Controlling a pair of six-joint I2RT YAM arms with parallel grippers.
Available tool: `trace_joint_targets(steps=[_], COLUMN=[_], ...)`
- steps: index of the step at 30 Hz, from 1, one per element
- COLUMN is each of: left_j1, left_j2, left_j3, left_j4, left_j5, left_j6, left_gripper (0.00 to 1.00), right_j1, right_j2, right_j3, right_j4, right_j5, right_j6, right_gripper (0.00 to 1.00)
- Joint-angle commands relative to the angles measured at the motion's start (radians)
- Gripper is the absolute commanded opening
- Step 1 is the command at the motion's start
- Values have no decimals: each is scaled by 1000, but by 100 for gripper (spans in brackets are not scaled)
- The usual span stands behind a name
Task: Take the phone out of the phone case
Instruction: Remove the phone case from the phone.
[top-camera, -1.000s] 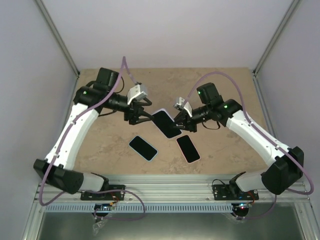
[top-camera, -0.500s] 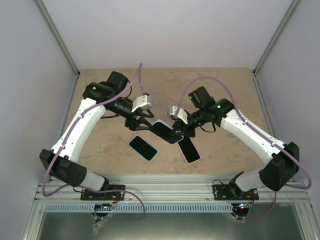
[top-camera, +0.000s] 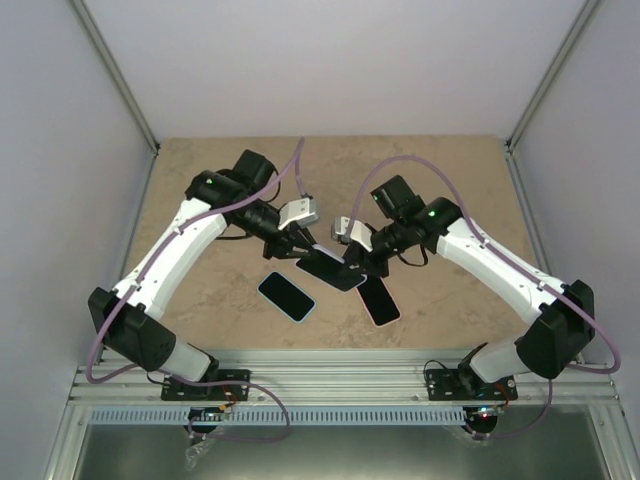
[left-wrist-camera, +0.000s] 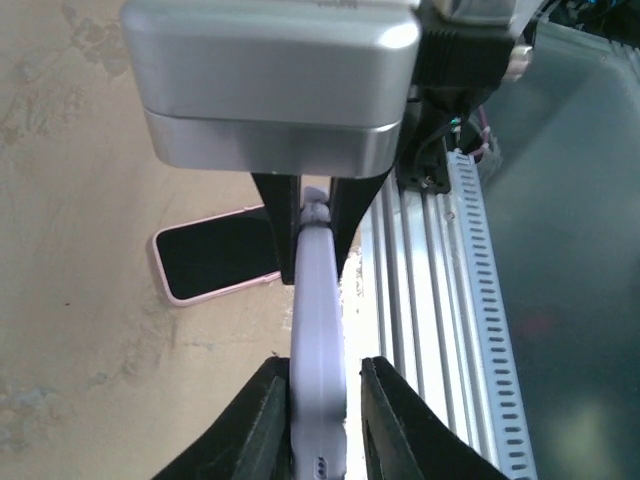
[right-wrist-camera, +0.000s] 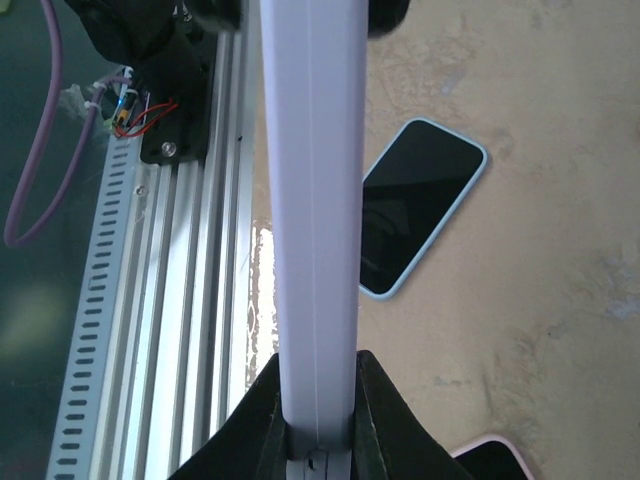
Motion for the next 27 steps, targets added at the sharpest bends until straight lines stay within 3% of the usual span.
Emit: trace_joint_targets(steps=[1,6,9,12,15,16,18,22,27], left_j1=[-17,-20,-21,7,99,129,166,185,238], left_j2=[-2,-16,-28,-43,-64,-73,-99,-202,-282], left_j3=[-28,-36,-33,-40,-74,-86,-119,-233,-343], left_j4=[47,55,103,187,322,372,514,895,1287], left_j5=[-14,-5,15,78,214,254,297,241,153], left_j6=[-12,-10,-83,-213,-386,-454,-600,-920,-1264], left_gripper=[17,2,0,0,0,0,0,0,0], right_j1=[7,7,-2,-52,-177,-219,-304,-428,-476], right_j2=[-15,-14,-10,-5,-9,-12,-15,-26,-76], right_j3=[40,54,80,134,185,195,205,192,104], right_j4=[11,0,4,6,11,20,61,183,422], right_j5=[-21,-22,-21,-54,-147,-184,-271,-386,-444], right_j6=[-9,-9,9,32,69,89,141,284,549], right_gripper=[0,1,5,37,83,89,94,97,98])
